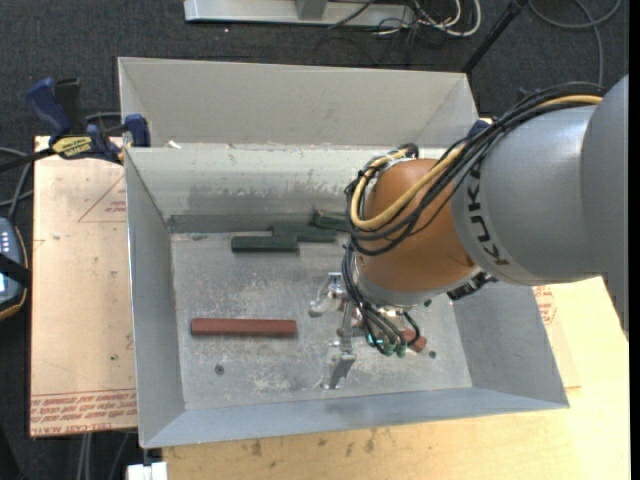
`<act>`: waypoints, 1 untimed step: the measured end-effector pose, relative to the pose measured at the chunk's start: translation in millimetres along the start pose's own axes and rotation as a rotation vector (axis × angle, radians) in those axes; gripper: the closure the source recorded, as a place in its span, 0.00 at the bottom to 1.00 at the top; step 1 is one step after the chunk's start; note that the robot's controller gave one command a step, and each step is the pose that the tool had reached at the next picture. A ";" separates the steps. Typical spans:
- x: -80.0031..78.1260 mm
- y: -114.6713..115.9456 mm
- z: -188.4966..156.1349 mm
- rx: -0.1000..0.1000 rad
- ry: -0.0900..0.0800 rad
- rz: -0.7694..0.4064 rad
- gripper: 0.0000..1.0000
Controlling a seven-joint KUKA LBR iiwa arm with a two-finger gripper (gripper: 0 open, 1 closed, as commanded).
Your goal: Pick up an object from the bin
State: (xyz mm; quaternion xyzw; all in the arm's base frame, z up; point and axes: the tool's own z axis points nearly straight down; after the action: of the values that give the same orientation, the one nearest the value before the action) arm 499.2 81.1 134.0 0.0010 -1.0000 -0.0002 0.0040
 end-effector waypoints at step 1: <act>-2.0 -0.3 -3.7 -0.001 -0.007 0.002 0.00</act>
Offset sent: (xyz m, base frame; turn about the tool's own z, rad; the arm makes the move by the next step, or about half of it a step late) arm 0.0265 0.0621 -0.0640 -0.0827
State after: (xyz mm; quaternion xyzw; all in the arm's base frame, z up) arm 501.2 80.8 137.8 -0.0001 -1.0000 -0.0005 0.0003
